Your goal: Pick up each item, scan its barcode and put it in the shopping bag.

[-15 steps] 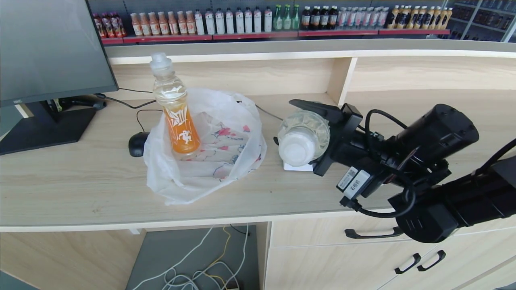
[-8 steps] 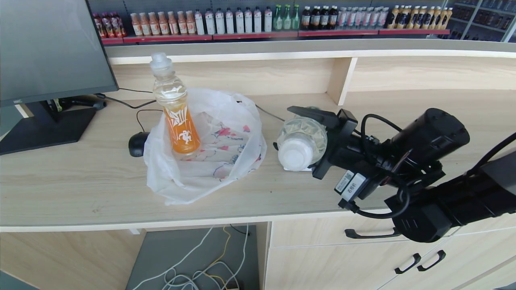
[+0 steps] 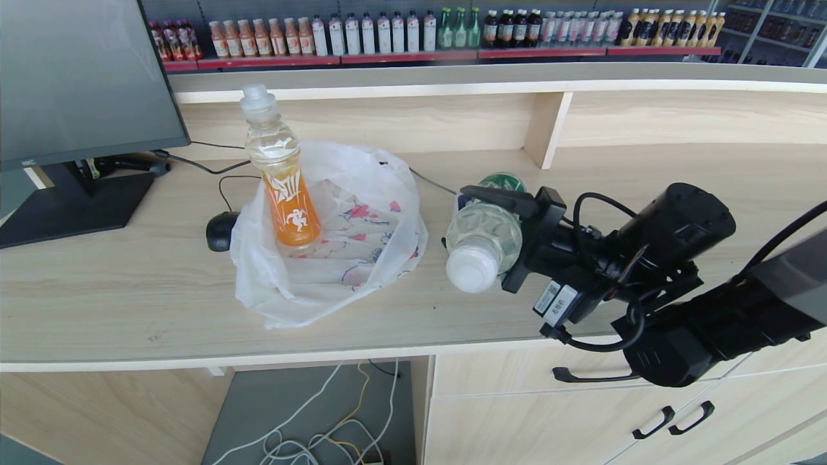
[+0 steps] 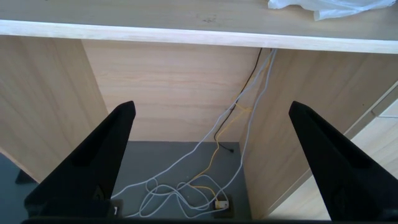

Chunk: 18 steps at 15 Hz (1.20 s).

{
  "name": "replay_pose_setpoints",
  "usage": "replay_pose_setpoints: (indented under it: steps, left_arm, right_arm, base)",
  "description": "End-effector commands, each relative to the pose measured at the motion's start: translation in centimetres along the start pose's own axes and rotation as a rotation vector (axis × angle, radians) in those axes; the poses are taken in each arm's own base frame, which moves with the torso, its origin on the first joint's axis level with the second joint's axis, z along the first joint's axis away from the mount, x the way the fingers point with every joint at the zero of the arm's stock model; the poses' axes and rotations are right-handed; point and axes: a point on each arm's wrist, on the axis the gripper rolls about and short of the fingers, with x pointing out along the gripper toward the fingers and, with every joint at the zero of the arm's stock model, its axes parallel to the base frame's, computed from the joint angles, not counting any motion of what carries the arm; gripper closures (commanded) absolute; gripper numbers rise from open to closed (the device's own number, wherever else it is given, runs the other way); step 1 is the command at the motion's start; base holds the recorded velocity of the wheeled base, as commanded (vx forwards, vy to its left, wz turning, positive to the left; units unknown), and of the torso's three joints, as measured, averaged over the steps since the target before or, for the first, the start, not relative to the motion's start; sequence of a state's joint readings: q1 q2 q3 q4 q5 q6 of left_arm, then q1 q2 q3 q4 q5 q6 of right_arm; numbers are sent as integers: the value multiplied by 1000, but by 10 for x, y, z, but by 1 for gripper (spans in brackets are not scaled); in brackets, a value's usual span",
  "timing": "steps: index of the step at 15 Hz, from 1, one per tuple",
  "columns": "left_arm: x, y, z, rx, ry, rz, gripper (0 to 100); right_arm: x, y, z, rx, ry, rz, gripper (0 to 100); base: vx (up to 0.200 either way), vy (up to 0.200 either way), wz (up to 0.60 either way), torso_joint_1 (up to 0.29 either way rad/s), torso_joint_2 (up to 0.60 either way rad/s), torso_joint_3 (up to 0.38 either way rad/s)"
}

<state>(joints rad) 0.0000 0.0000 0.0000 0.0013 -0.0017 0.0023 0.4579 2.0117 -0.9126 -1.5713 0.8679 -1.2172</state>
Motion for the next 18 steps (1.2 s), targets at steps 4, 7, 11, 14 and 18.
replay_pose_setpoints:
  steps: [4, 7, 11, 14, 18]
  left_arm:
    - [0, 0, 0, 1, 0, 0, 0]
    - [0, 0, 0, 1, -1, 0, 0]
    - [0, 0, 0, 1, 0, 0, 0]
    - [0, 0, 0, -1, -1, 0, 0]
    - [0, 0, 0, 1, -1, 0, 0]
  right_arm:
    - [0, 2, -1, 2, 0, 4, 100]
    - [1, 2, 0, 3, -1, 4, 100]
    - [1, 2, 0, 3, -1, 4, 100]
    - [0, 3, 0, 4, -1, 5, 100]
    - [0, 4, 0, 6, -1, 8, 100]
  base:
    - [0, 0, 0, 0, 0, 0]
    - [0, 0, 0, 0, 0, 0]
    - [0, 0, 0, 0, 0, 0]
    - [0, 0, 0, 0, 0, 0]
    - [0, 0, 0, 0, 0, 0]
